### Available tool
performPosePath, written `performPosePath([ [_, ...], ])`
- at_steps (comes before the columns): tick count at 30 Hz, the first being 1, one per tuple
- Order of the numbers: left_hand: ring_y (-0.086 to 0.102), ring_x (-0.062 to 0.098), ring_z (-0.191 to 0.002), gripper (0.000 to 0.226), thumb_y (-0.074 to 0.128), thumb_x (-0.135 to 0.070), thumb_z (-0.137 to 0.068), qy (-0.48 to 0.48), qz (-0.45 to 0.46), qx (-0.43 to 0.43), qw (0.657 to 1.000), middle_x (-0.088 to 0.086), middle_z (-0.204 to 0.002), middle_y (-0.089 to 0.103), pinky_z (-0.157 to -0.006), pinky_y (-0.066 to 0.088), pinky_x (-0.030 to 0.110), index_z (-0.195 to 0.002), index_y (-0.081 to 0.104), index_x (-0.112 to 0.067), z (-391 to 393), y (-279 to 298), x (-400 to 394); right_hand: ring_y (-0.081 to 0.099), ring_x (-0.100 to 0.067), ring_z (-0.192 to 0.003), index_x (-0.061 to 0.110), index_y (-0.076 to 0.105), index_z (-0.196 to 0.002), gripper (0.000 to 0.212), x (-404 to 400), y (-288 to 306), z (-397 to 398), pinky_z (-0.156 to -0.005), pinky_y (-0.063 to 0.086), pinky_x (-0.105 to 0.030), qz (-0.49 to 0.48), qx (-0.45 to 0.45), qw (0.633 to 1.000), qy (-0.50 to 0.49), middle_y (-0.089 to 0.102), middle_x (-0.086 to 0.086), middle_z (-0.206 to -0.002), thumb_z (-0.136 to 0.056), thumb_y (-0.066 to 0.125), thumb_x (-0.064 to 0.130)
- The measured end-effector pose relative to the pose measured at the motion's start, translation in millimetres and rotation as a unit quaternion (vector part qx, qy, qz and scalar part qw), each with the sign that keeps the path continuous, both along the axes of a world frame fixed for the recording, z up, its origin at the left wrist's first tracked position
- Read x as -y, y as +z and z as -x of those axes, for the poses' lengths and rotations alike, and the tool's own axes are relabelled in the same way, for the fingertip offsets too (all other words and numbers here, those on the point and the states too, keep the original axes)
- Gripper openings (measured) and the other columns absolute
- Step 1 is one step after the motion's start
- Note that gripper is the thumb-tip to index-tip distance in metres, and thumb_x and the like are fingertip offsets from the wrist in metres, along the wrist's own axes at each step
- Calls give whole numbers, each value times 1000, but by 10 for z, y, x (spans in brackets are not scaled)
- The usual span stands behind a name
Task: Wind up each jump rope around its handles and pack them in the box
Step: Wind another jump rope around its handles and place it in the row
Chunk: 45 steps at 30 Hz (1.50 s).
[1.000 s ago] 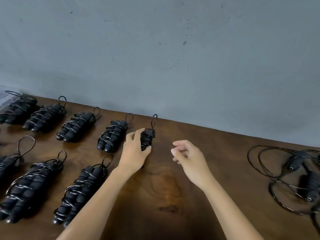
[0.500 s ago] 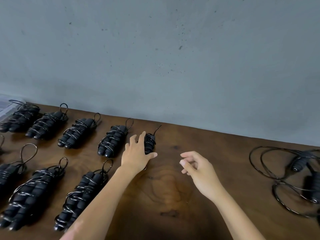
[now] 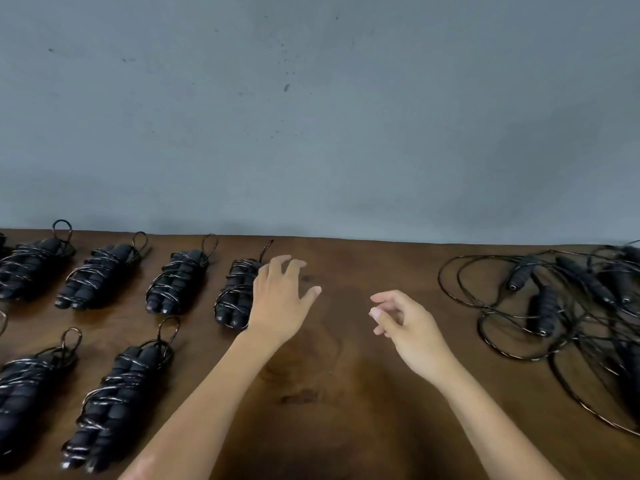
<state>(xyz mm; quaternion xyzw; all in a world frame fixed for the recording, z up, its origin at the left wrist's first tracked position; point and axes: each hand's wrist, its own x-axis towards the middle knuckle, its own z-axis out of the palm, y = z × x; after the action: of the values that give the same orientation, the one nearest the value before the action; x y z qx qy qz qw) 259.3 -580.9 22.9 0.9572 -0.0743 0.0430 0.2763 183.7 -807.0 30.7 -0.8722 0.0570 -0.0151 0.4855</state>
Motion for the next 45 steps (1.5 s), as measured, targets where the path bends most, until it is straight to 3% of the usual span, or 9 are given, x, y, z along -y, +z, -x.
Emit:
performPosePath([
  [6,33,27,-144,48,59,-48,-102,-96,14,-18,995,-2,-155,40,-119,28,42,-144,53,-26,125,128,613,71,-6,-75,29,64,-115,16,479,30,201,-81,57,-34,12,7,997,-77,69,8,-105,-101,59,22],
  [12,35,24,-142,46,57,-49,-103,-168,13,-37,985,-4,-151,43,-118,28,39,-143,54,-26,199,147,1235,68,1,-73,28,62,-116,16,1058,-29,355,-67,45,-9,42,-4,990,-137,65,12,-103,-101,59,22],
  [16,36,23,-141,46,57,-49,-103,-204,19,-62,977,-4,-150,45,-119,33,41,-143,54,-26,235,135,1699,69,-3,-73,22,63,-115,15,1513,-128,396,-64,43,-4,49,-12,982,-183,67,7,-102,-102,58,18],
  [19,37,22,-141,45,55,-48,-104,-219,15,-74,973,-3,-149,48,-117,35,40,-143,54,-26,257,127,2062,71,-15,-87,19,65,-115,16,1888,-209,400,-73,47,-10,62,-20,974,-215,69,1,-106,-101,58,17],
  [21,40,21,-139,42,55,-46,-105,-222,21,-84,971,-3,-145,53,-116,37,41,-141,55,-25,271,110,2299,68,-18,-95,20,67,-113,15,2146,-244,412,-85,48,-26,79,-16,970,-230,70,2,-106,-101,59,17],
  [25,49,17,-131,35,57,-40,-105,-225,40,-91,969,-5,-133,62,-111,42,36,-136,60,-24,265,24,2780,59,-11,-98,17,68,-115,17,2675,-246,428,-85,38,-21,120,-10,966,-230,69,3,-108,-101,58,15],
  [29,54,11,-124,28,60,-36,-104,-214,45,-98,971,-8,-127,66,-100,41,25,-130,63,-25,215,-81,3231,62,-14,-107,16,67,-121,22,3154,-274,383,-91,42,-23,142,-14,964,-227,69,0,-115,-103,56,15],
  [37,52,20,-125,34,68,-37,-99,-197,-2,-93,976,-2,-127,63,-104,45,32,-131,65,-23,77,-300,4002,53,-23,-121,16,71,-115,22,3720,-411,223,-98,44,-33,189,-44,965,-175,68,-2,-120,-103,53,13],
  [45,45,24,-128,10,68,-30,-100,-204,-57,-64,975,-6,-136,57,-110,39,37,-109,70,-26,23,-480,4312,44,-24,-134,24,55,-143,42,3890,-447,61,-115,36,-44,177,-55,978,-100,58,-3,-139,-104,47,8],
])
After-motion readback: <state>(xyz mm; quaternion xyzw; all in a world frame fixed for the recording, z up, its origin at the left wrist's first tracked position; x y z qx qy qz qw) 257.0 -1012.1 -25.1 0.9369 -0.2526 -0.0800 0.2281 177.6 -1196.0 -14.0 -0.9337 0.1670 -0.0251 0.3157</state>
